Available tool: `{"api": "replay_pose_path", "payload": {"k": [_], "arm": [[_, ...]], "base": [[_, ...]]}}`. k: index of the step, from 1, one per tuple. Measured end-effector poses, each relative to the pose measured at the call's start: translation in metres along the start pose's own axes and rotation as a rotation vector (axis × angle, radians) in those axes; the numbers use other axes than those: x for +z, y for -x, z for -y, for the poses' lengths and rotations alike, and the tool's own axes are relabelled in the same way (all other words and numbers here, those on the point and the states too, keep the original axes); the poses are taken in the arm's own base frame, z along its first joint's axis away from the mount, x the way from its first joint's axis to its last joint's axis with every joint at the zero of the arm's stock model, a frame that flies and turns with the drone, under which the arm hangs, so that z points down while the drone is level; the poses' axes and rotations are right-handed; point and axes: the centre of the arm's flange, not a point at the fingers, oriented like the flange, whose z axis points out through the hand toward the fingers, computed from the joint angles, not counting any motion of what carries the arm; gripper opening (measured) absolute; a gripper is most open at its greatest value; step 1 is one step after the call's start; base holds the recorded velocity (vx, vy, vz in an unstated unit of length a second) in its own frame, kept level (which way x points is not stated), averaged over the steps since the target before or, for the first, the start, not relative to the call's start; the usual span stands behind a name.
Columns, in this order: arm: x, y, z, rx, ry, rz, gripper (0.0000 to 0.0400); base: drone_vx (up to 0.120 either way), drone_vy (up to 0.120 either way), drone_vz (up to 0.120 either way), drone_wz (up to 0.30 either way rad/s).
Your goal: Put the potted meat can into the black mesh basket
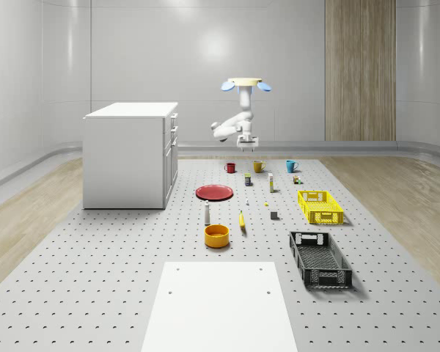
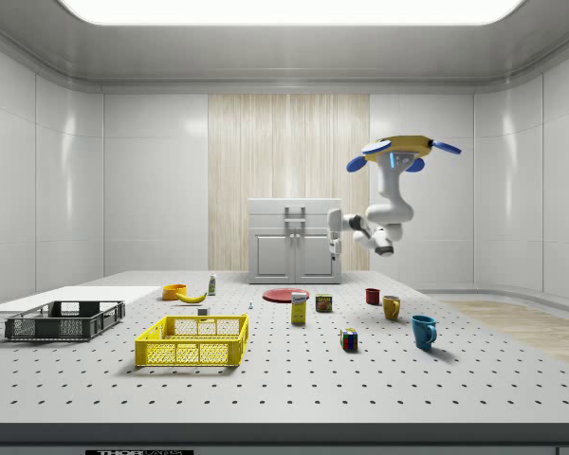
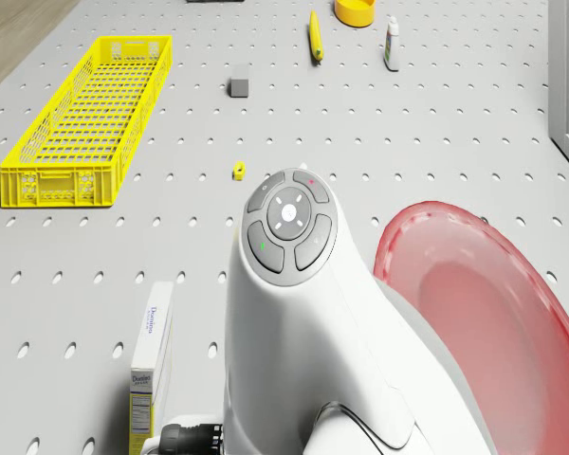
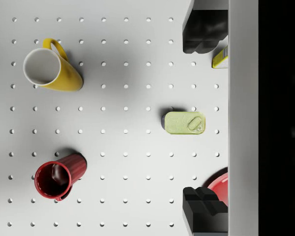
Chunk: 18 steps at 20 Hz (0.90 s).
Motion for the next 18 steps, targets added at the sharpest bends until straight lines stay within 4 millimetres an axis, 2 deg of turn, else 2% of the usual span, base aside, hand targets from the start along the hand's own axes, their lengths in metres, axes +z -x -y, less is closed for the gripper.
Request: {"api": "replay_pose_path", "payload": {"k": [7, 13, 15, 18], "arm": [[0.0000, 0.0006, 0.0006, 0.000, 0.006, -0.007, 0.0400], [-0.0001, 0.0008, 0.0008, 0.000, 0.008, -0.009, 0.0400], [-0.0001, 0.0008, 0.0008, 0.000, 0.008, -0.009, 0.0400], [-0.0001, 0.0009, 0.0008, 0.000, 0.008, -0.009, 0.0400]], "base": [[0.120, 0.000, -0.120, 0.000], [0.000, 0.000, -0.120, 0.000], [0.100, 0.000, -0.120, 0.000], [0.013, 0.000, -0.120, 0.000]]}}
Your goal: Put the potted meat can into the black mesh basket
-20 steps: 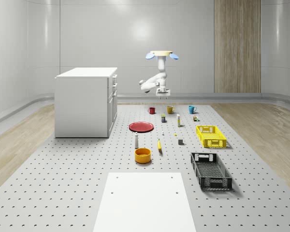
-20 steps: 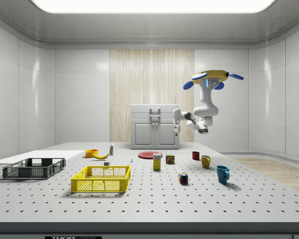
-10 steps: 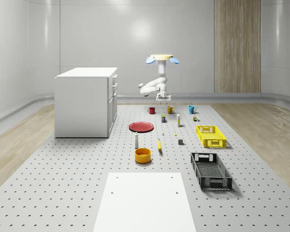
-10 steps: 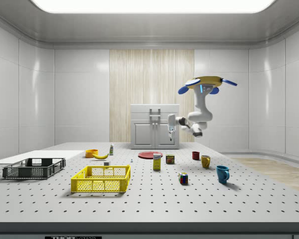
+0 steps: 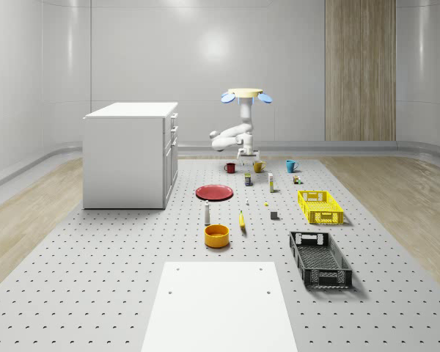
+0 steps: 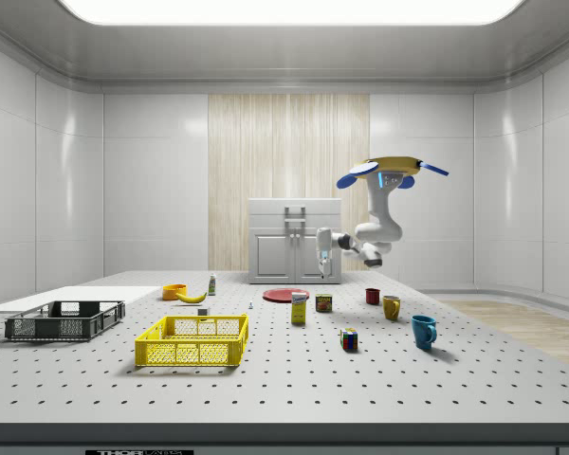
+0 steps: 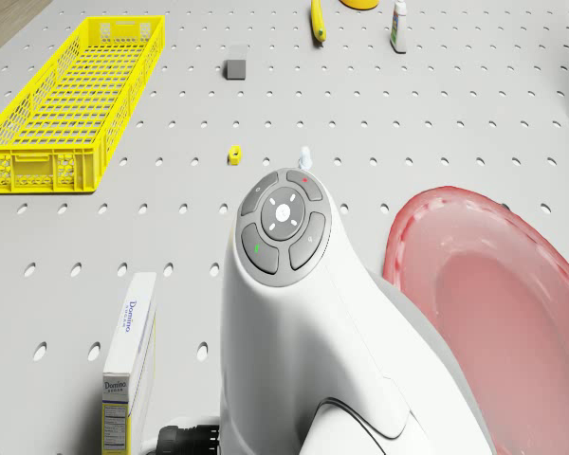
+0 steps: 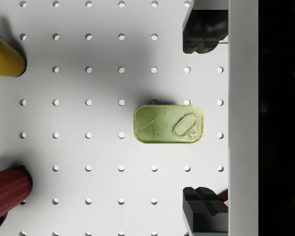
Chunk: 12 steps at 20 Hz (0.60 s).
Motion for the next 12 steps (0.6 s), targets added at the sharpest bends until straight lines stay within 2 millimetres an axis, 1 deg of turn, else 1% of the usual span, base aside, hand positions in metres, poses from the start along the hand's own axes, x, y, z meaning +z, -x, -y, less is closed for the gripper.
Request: {"api": "replay_pose_path", "payload": {"k": [5, 7, 11, 12], "arm": [[0.0000, 0.0000, 0.0000, 0.000, 0.000, 0.000, 0.0400], [0.0000, 0.0000, 0.0000, 0.000, 0.000, 0.000, 0.0400], [0.0000, 0.0000, 0.0000, 0.000, 0.000, 0.000, 0.0400], [0.0000, 0.0000, 0.0000, 0.000, 0.000, 0.000, 0.0400]], "base": [[0.000, 0.000, -0.120, 0.000], [0.000, -0.080, -0.120, 0.000], [0.000, 0.000, -0.120, 0.000], [0.000, 0.000, -0.040, 0.000]]}}
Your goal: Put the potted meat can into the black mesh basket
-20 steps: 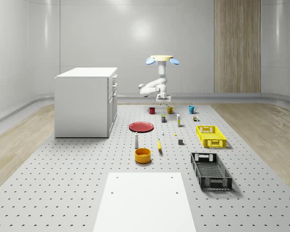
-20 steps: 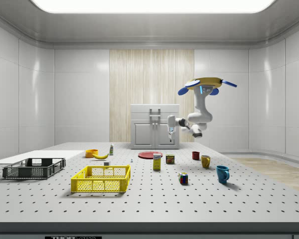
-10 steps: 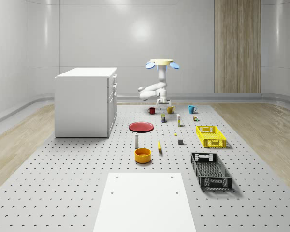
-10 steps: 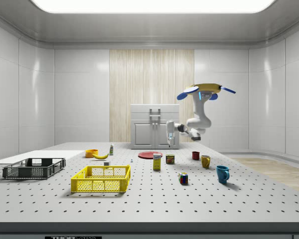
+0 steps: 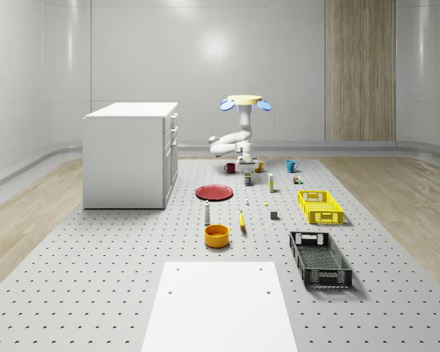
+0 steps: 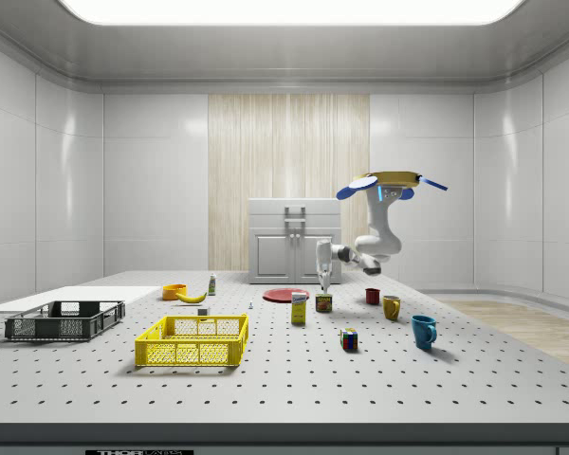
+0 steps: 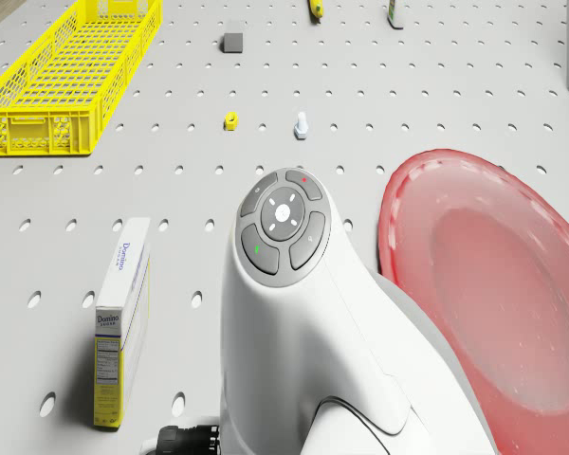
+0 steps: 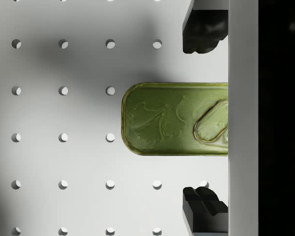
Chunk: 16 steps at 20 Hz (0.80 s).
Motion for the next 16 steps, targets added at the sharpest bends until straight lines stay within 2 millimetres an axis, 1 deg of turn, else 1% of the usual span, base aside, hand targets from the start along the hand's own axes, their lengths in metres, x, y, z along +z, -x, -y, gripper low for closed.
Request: {"api": "replay_pose_path", "payload": {"k": [3, 10, 15, 16], "arm": [[0.003, 0.000, 0.000, 0.000, 0.000, 0.000, 0.0400], [0.024, 0.000, 0.000, 0.000, 0.000, 0.000, 0.0400], [0.034, 0.000, 0.000, 0.000, 0.000, 0.000, 0.0400], [0.036, 0.000, 0.000, 0.000, 0.000, 0.000, 0.0388]], "base": [[0.000, 0.000, 0.000, 0.000], [0.000, 0.000, 0.000, 0.000], [0.000, 0.000, 0.000, 0.000], [0.000, 0.000, 0.000, 0.000]]}}
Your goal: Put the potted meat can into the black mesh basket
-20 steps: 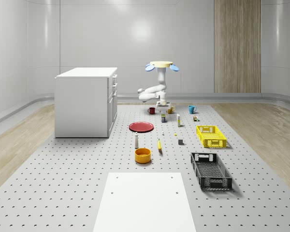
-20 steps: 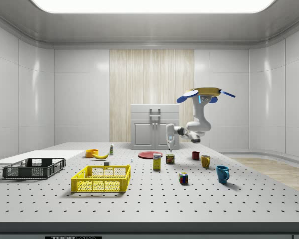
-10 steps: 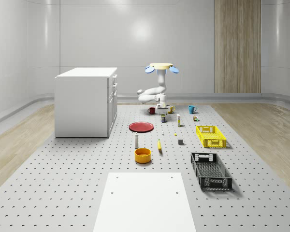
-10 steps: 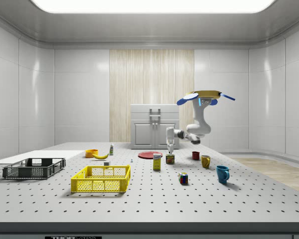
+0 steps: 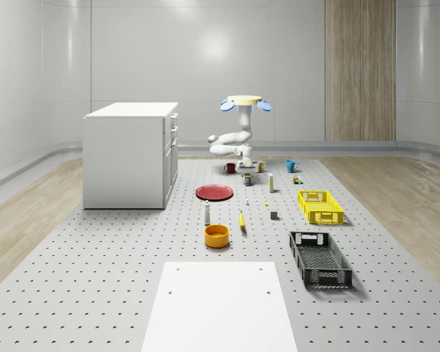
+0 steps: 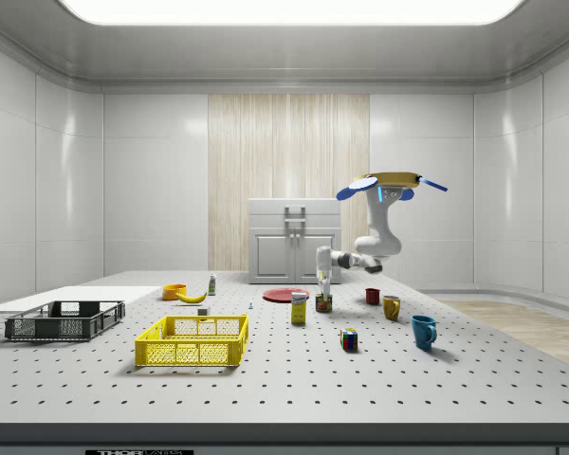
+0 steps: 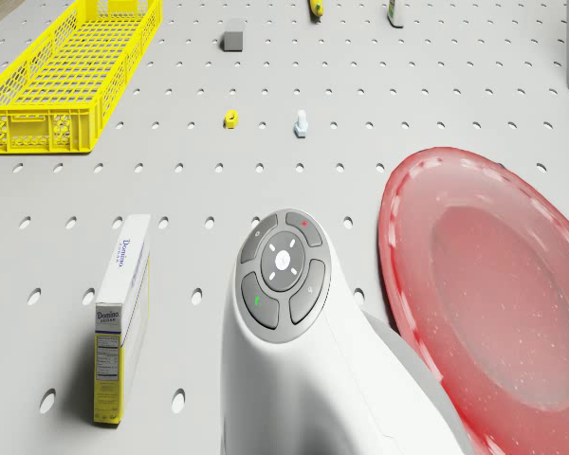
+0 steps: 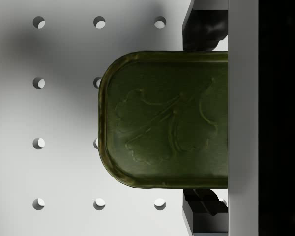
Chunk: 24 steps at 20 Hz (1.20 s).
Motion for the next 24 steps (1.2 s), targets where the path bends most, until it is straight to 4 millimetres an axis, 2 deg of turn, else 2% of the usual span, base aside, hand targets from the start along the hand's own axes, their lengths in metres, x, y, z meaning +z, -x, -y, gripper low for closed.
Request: {"api": "replay_pose_path", "payload": {"k": [2, 5, 8, 12, 16, 24], "arm": [[0.002, 0.000, 0.000, 0.000, 0.000, 0.000, 0.0334], [0.004, 0.000, 0.000, 0.000, 0.000, 0.000, 0.0294], [0.004, 0.000, 0.000, -0.002, 0.001, -0.002, 0.0288], [-0.007, 0.000, 0.000, -0.006, 0.002, -0.004, 0.0291], [-0.020, 0.000, 0.000, -0.007, 0.003, -0.005, 0.0290], [-0.030, 0.000, 0.000, -0.011, 0.003, -0.006, 0.0290]], "base": [[0.000, 0.000, 0.000, 0.000], [0.000, 0.000, 0.000, 0.000], [0.000, 0.000, 0.000, 0.000], [0.000, 0.000, 0.000, 0.000], [0.000, 0.050, 0.120, 0.000], [0.120, 0.120, 0.120, 0.000]]}}
